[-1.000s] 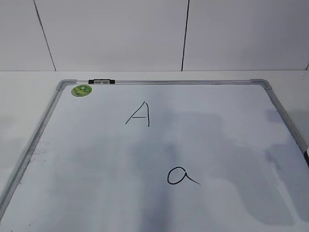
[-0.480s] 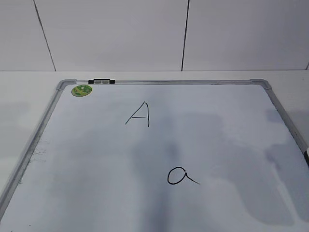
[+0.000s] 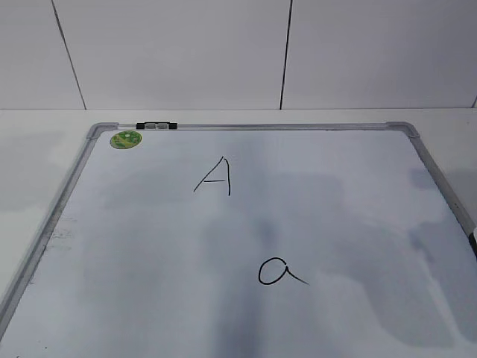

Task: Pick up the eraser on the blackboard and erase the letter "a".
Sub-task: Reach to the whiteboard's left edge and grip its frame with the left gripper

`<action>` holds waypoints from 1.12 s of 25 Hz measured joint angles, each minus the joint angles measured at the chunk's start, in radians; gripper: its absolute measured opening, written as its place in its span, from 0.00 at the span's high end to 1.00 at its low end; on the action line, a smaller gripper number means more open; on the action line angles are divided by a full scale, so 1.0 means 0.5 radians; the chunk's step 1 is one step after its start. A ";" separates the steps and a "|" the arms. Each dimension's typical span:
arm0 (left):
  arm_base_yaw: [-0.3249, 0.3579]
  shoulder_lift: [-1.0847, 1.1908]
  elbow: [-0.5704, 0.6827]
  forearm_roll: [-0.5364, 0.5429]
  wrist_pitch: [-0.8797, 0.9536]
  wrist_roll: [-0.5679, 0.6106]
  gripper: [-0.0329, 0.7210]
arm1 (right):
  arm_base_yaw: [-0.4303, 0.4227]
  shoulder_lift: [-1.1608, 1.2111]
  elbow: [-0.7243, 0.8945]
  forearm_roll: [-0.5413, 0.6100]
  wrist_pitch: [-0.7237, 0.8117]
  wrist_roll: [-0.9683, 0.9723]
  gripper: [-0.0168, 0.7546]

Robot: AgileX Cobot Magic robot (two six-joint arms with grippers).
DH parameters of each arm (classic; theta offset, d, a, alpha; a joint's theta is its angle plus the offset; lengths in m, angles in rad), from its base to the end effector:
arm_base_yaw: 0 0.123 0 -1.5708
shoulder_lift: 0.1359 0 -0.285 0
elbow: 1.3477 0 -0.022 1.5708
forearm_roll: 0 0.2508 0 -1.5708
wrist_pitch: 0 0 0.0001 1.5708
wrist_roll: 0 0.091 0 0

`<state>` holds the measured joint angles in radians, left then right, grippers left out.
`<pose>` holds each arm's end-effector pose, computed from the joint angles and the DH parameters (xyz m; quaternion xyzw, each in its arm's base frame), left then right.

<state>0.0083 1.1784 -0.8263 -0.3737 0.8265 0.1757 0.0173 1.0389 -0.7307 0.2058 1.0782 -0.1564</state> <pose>0.2188 -0.0226 0.2779 -0.0097 0.9587 -0.1405 0.2472 0.1640 0.0192 0.2664 -0.0497 0.9850 0.0867 0.1410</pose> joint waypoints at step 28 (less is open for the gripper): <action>0.000 1.019 -0.471 -0.014 0.193 0.149 0.37 | 0.000 0.000 0.000 0.003 -0.013 -0.002 0.24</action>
<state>0.0083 1.6880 -1.0616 -0.3808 0.9228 0.2503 0.0173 1.0389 -0.7307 0.2075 1.0717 -0.1573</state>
